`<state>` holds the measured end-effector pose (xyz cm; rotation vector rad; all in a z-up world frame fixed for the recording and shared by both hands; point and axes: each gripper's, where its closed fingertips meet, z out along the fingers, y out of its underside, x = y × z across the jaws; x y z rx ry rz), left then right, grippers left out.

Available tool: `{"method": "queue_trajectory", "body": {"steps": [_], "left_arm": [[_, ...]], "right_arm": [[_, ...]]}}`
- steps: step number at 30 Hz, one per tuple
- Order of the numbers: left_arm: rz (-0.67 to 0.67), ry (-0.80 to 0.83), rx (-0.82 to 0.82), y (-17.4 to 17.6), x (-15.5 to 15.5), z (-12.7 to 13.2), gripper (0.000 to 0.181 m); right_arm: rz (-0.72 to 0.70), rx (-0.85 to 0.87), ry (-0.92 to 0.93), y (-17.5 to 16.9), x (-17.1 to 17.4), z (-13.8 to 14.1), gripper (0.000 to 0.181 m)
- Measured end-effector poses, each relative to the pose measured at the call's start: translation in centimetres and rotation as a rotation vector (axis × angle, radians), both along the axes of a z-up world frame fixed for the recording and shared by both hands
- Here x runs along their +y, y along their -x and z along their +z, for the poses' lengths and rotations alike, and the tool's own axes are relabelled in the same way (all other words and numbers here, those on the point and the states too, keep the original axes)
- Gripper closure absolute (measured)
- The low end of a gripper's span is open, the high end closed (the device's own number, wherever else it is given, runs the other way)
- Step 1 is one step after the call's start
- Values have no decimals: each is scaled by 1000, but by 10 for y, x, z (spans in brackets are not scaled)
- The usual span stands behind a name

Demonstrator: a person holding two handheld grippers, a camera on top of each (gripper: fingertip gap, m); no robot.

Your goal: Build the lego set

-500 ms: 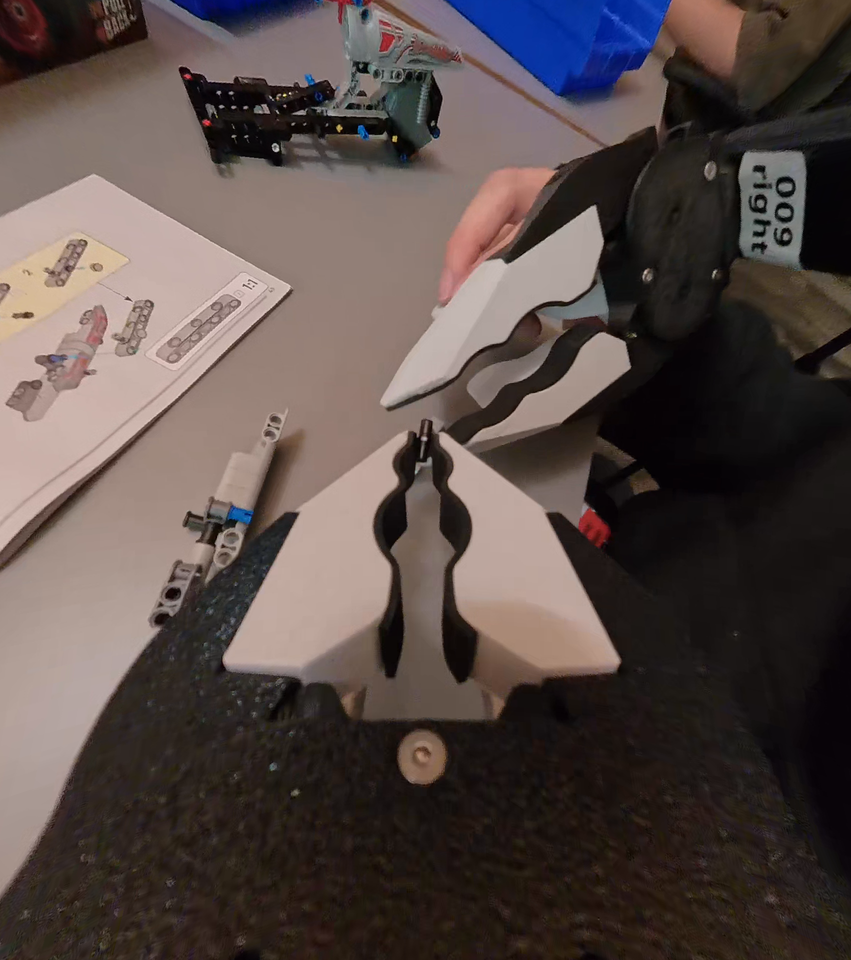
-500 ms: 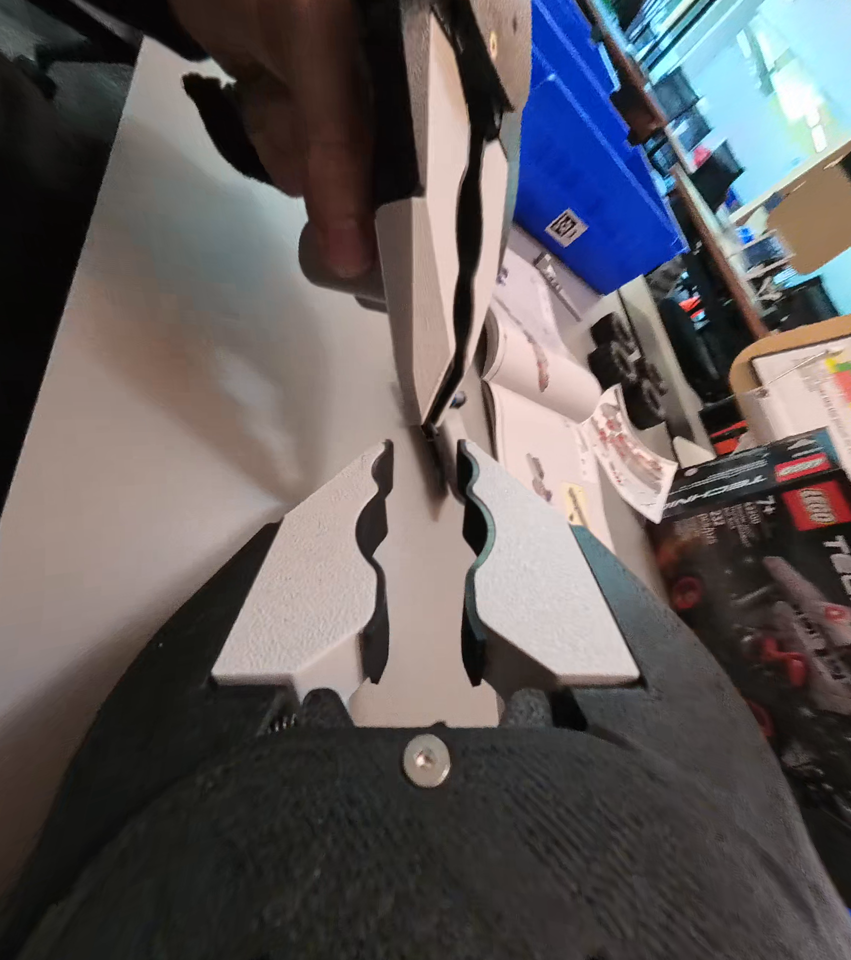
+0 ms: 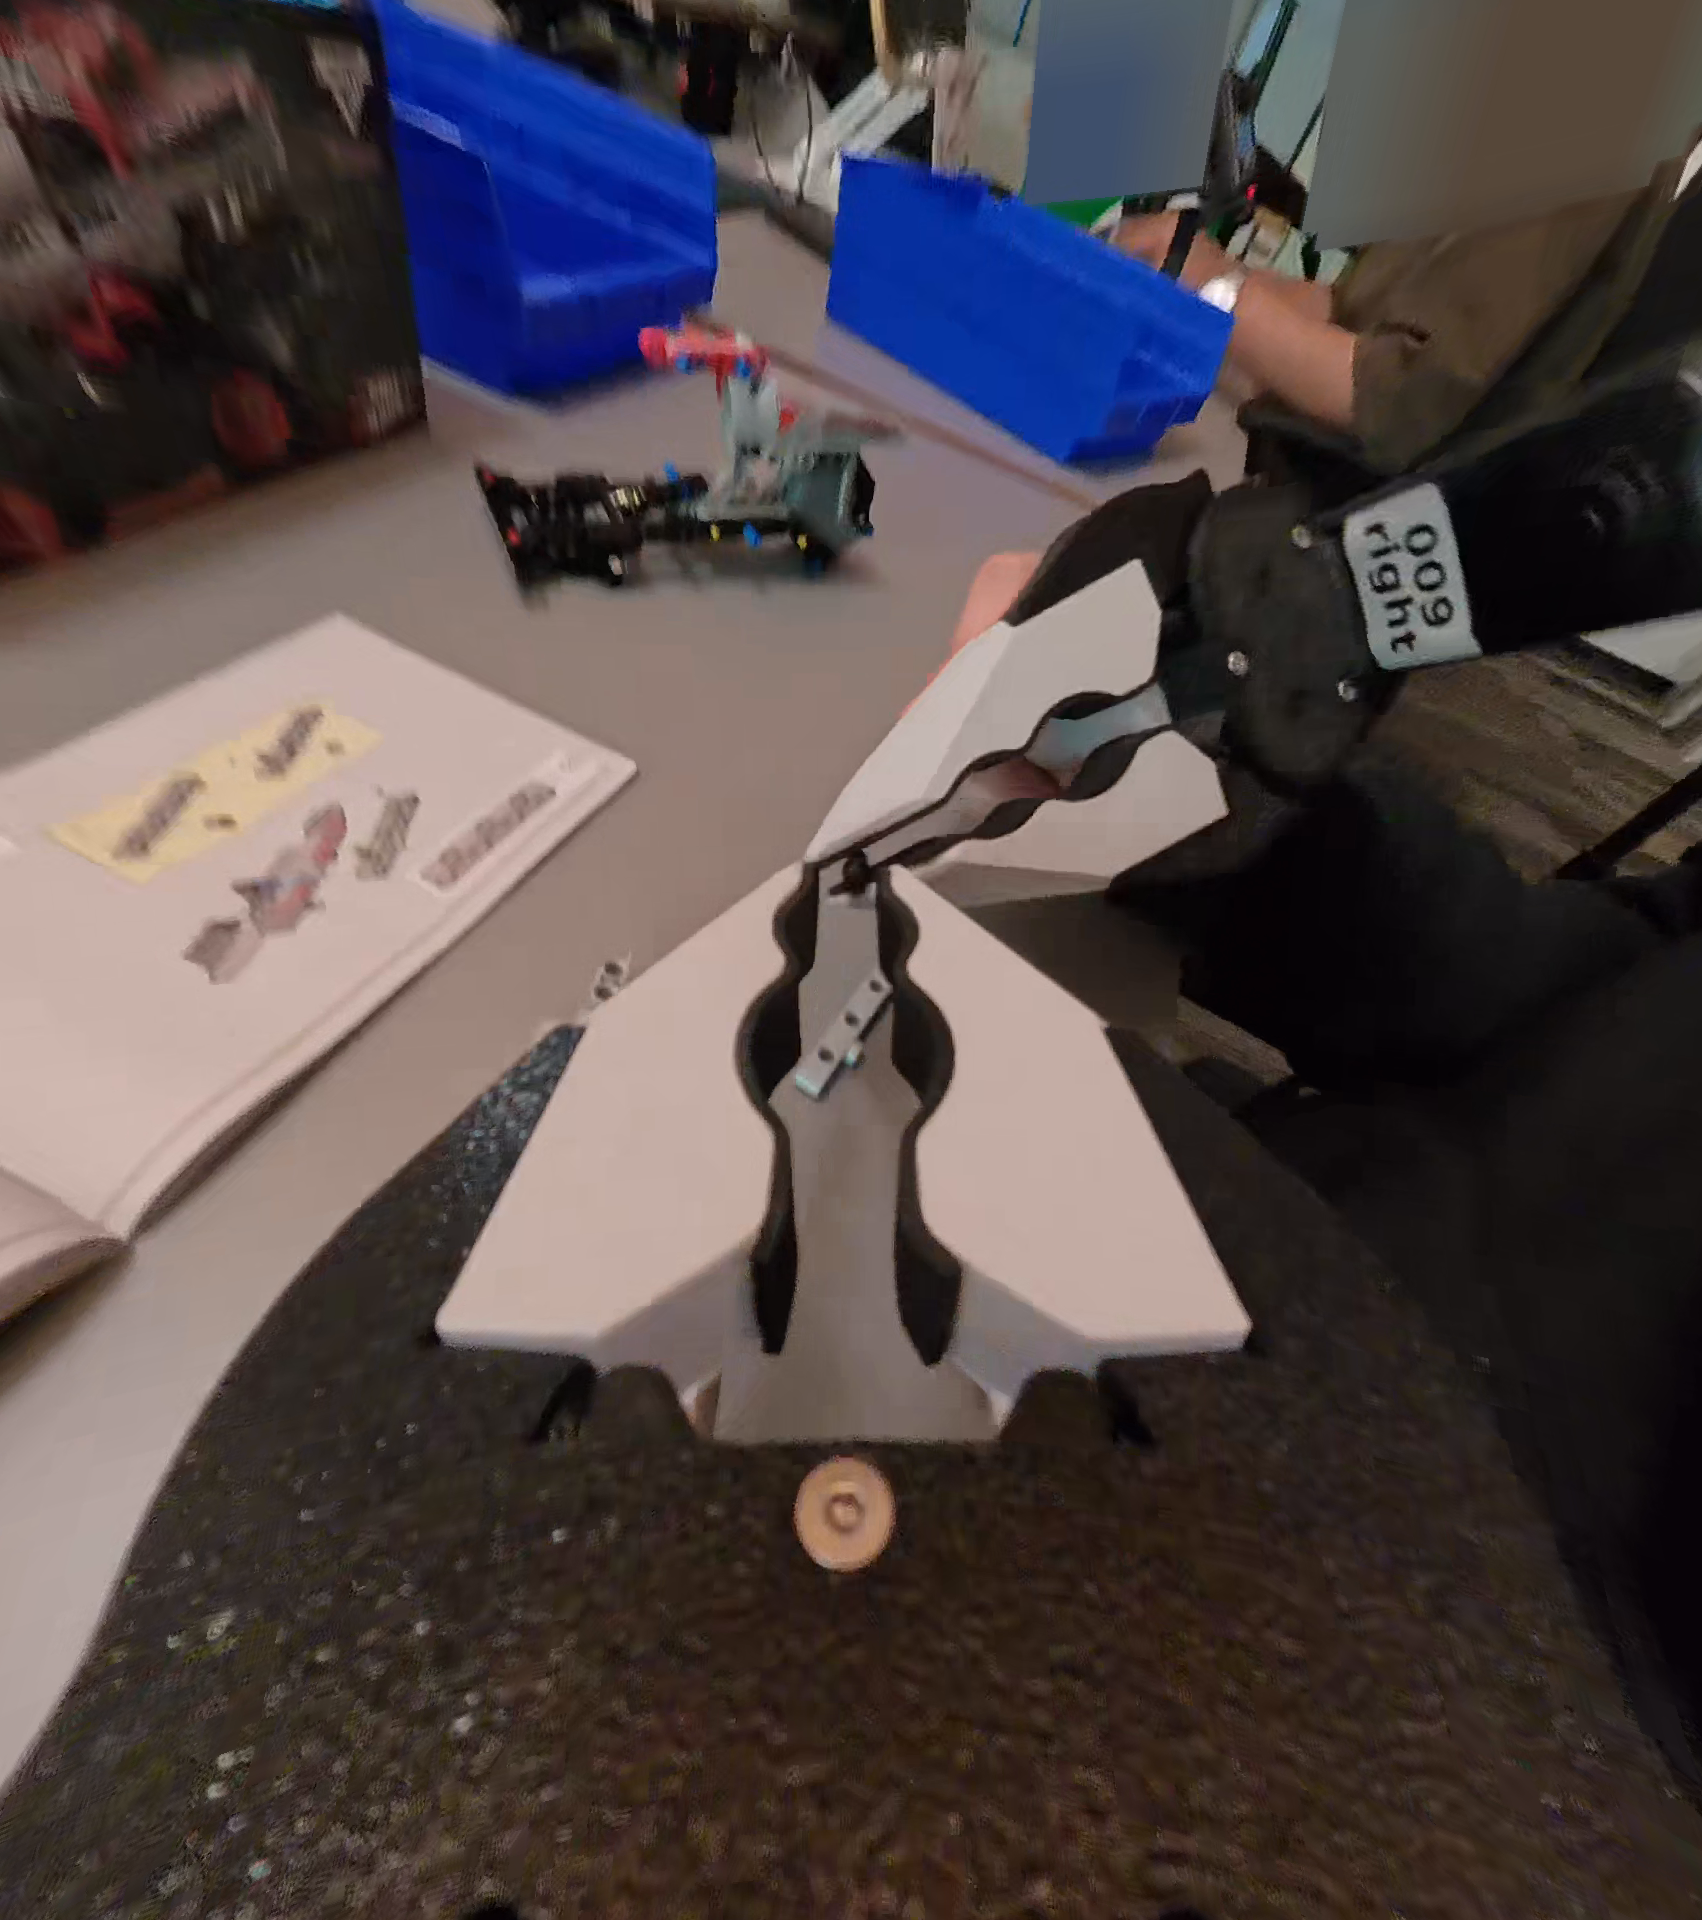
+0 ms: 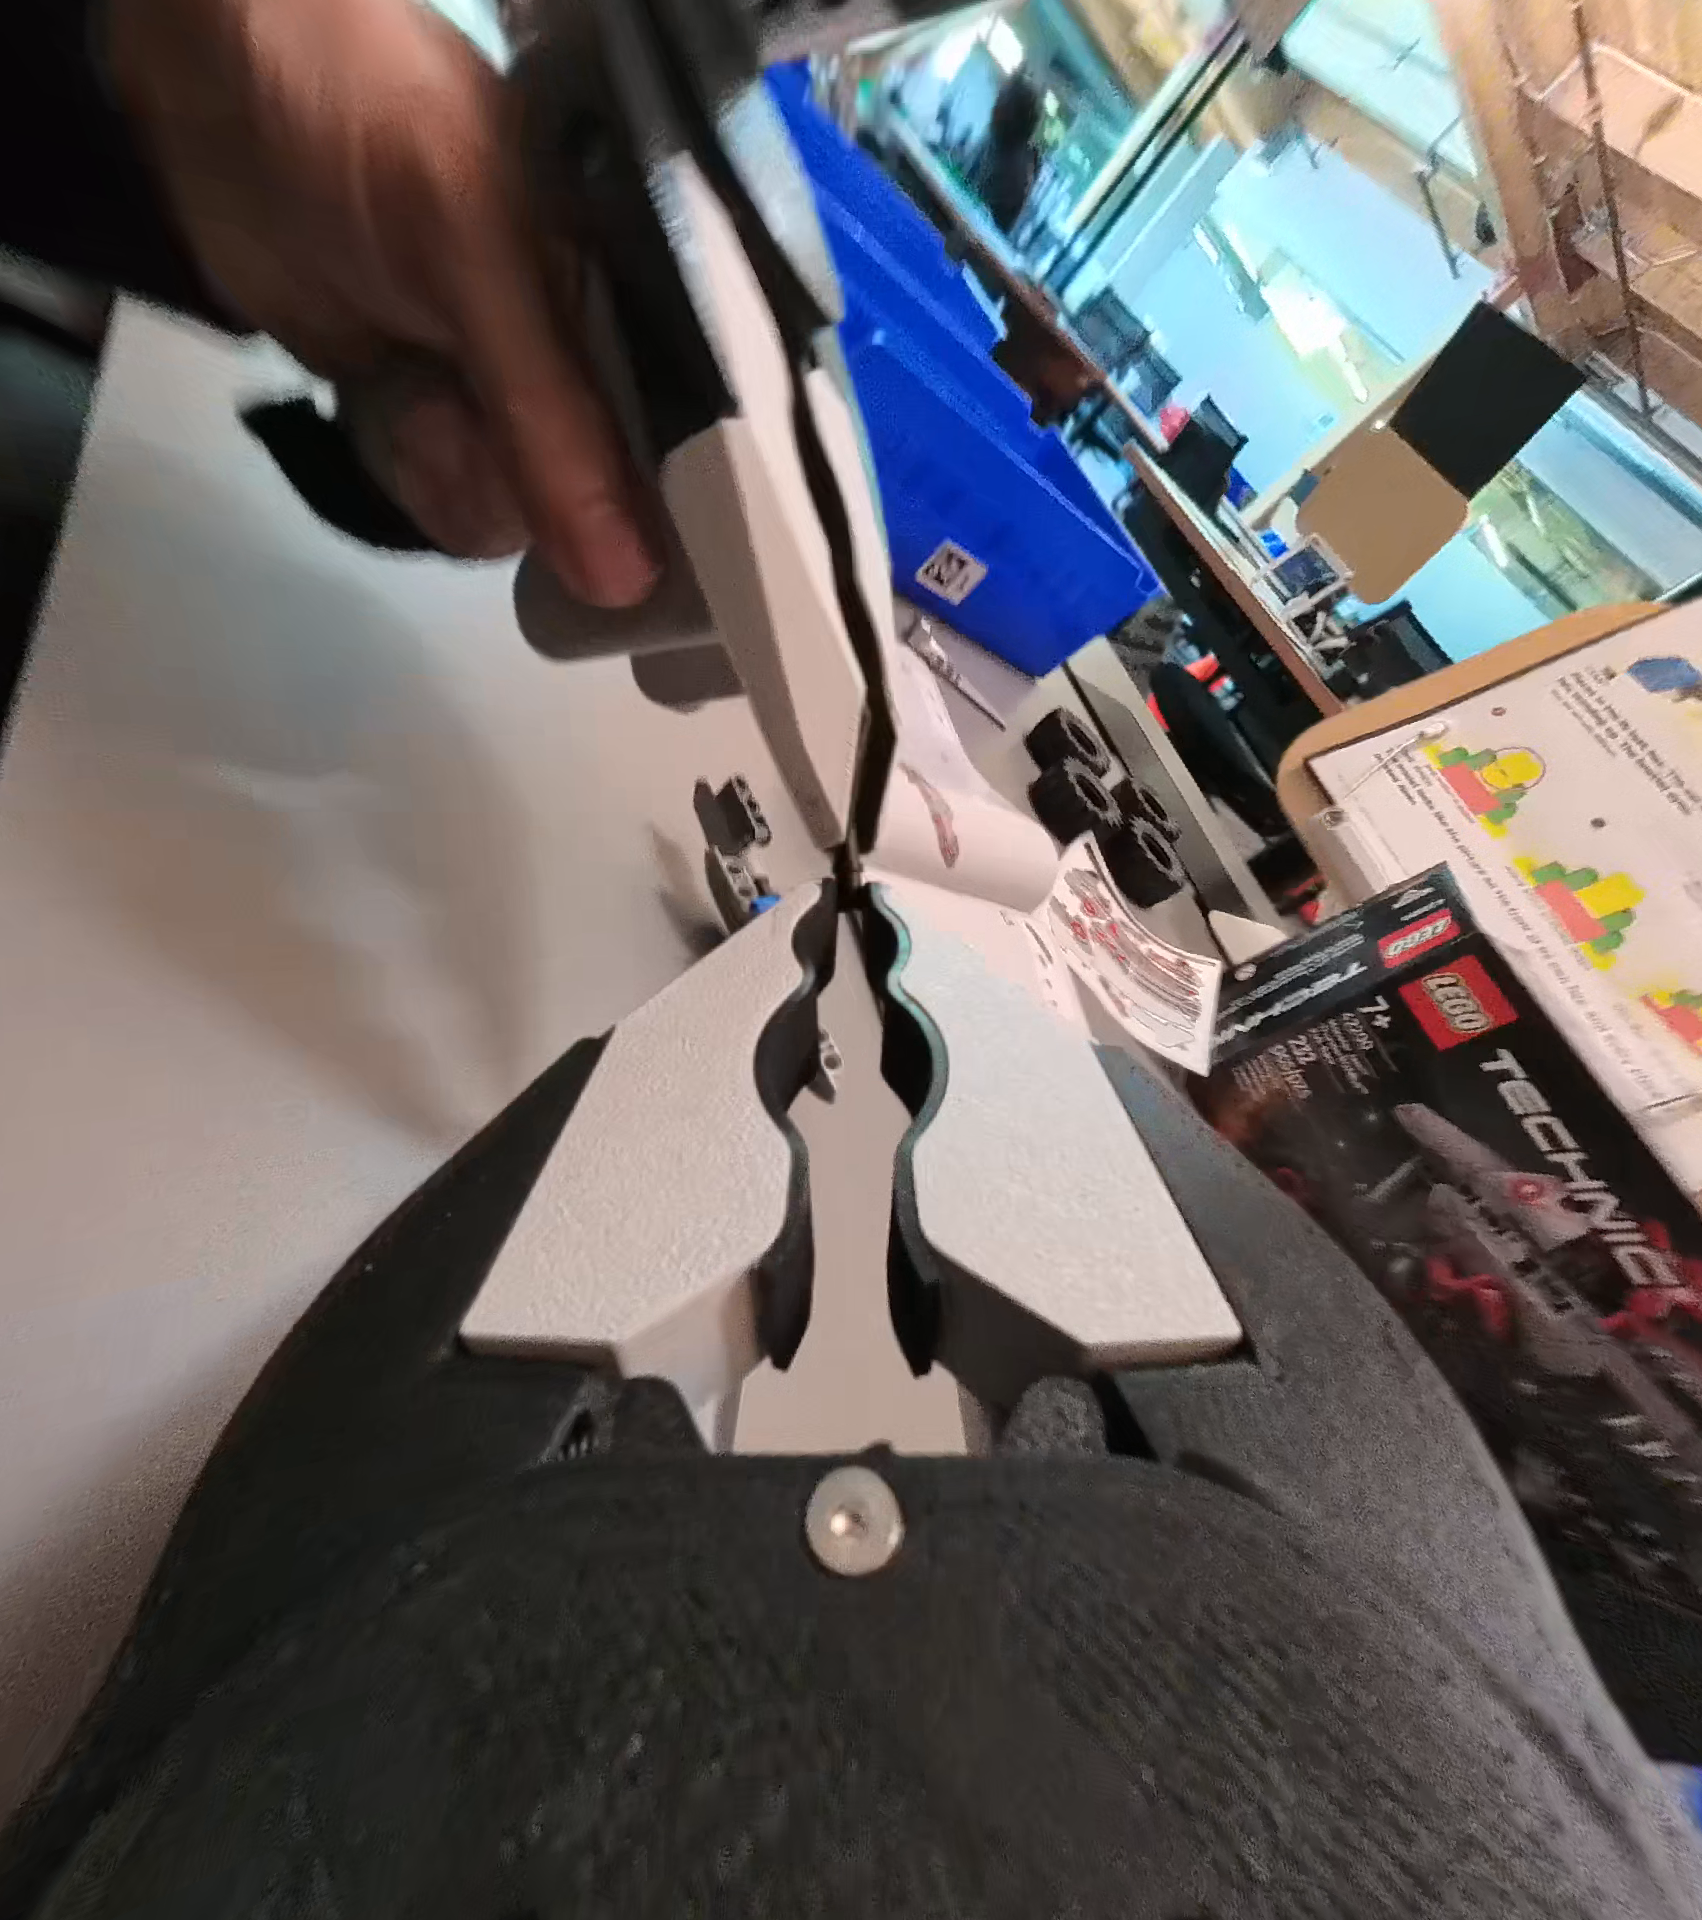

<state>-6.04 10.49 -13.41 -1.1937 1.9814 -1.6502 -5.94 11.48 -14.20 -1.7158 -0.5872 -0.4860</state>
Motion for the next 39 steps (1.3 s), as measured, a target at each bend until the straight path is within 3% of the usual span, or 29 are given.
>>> {"method": "queue_trajectory", "body": {"steps": [1,7,15,21,23,27,30,31,37,39], "left_arm": [[13,-10,-46,0,2,4,171],[0,18,-161,2,-5,18,169],[-27,13,-139,2,-13,16,178],[-1,-107,-141,-1,-11,6,178],[-37,-223,-124,0,-13,-6,178],[-184,-480,-31,7,-12,-45,178],[-297,-571,14,11,-16,-62,178],[-316,-603,28,9,-15,-66,178],[-438,-690,98,4,-17,-76,178],[-480,-737,115,4,-17,-80,179]], "right_arm": [[13,55,-27,0,-2,5,179],[62,193,-118,1,-10,23,179],[69,145,-86,7,-7,21,179],[36,99,-27,3,-6,12,178],[56,137,33,3,-9,3,178],[49,423,394,0,-32,-51,161],[11,509,474,-5,-39,-70,148],[8,531,476,-5,-38,-71,156],[-18,507,551,-3,-34,-86,152],[-12,522,559,-1,-34,-86,169]]}}
